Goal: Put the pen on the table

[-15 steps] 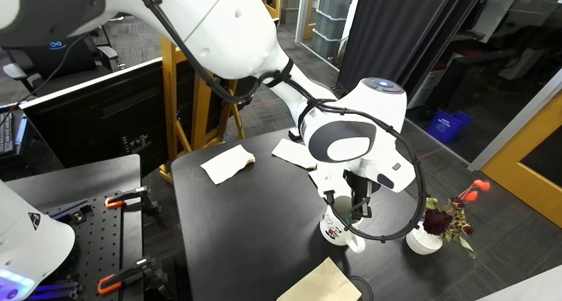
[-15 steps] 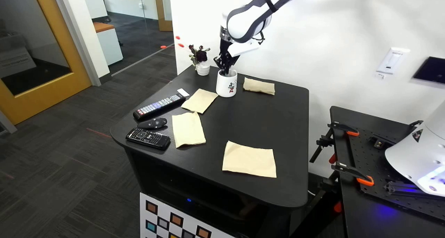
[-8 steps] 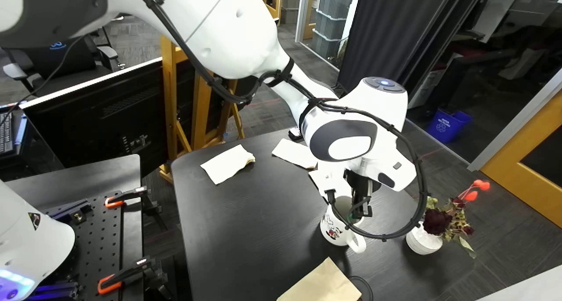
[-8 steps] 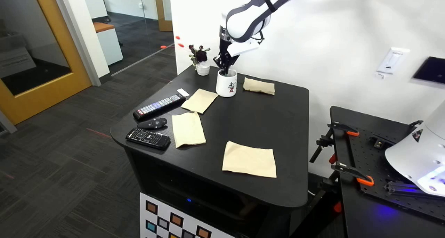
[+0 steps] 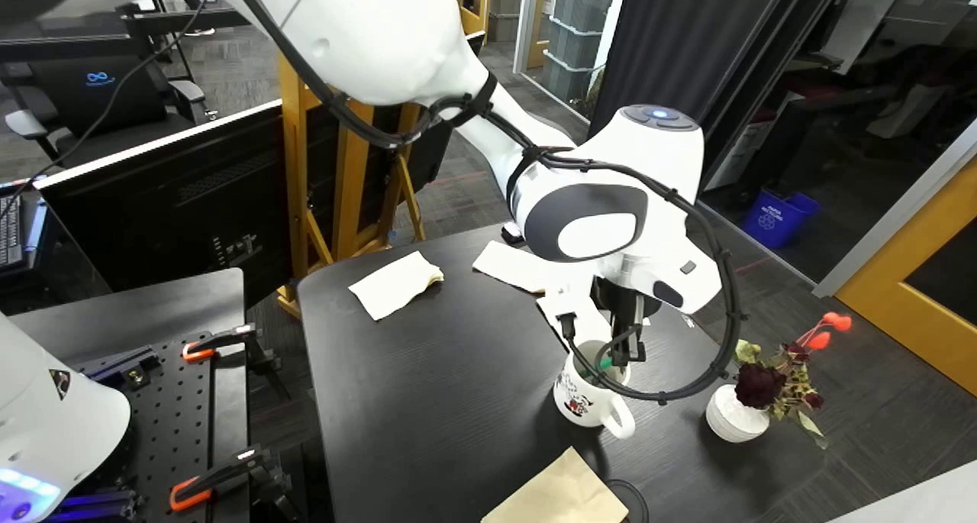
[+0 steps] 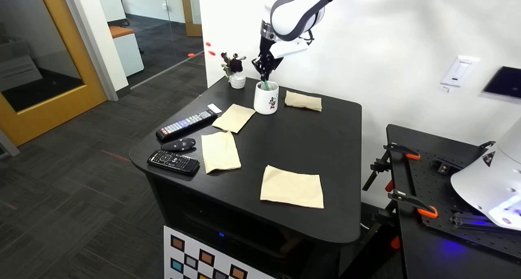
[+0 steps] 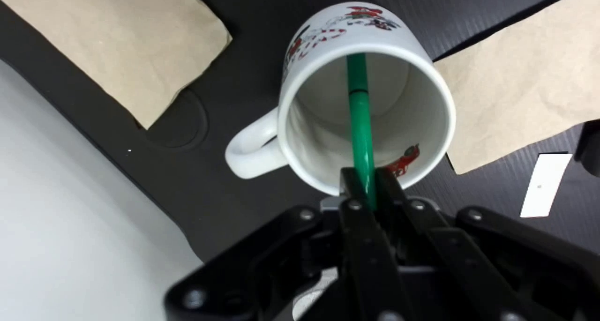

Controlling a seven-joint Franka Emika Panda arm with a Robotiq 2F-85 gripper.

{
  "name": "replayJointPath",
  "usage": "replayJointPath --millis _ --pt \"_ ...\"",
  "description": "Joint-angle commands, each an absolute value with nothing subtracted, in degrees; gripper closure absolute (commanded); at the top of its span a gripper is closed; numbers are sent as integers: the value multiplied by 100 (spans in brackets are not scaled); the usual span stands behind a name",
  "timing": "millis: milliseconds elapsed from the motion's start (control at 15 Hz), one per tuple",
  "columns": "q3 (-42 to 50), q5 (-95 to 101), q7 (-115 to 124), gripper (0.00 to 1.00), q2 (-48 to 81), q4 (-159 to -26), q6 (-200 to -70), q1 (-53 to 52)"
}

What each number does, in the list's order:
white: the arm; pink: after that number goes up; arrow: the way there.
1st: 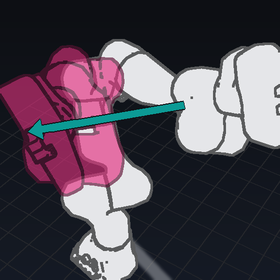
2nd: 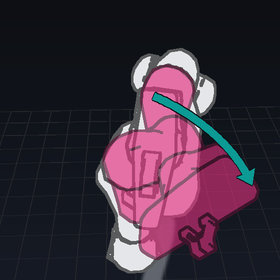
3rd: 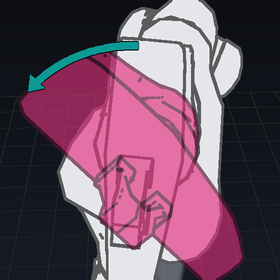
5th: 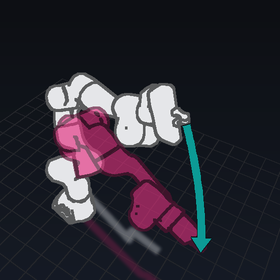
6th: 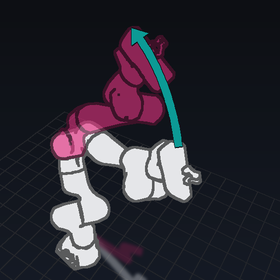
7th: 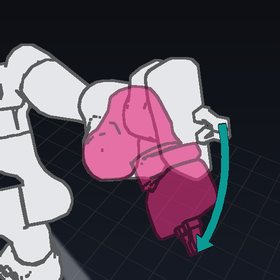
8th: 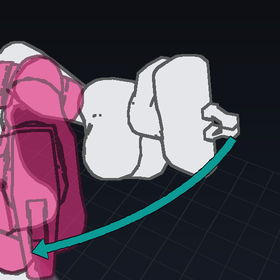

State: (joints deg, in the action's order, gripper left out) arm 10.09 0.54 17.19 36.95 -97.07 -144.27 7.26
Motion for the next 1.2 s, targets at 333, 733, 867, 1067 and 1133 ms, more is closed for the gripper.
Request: replayJointPath --millis 333,733,867,1067,1133 --pt "1363 390 2022 97 1976 -11665 -15453 257" --pt "1945 1526 2998 97 953 -12752 -16288 -380" --pt "1930 1726 3136 97 610 -13058 -16267 -484" --pt "1691 1508 2863 97 121 -13507 -16092 -521" --pt "1650 1523 2874 97 -1 -13630 -16055 -556"
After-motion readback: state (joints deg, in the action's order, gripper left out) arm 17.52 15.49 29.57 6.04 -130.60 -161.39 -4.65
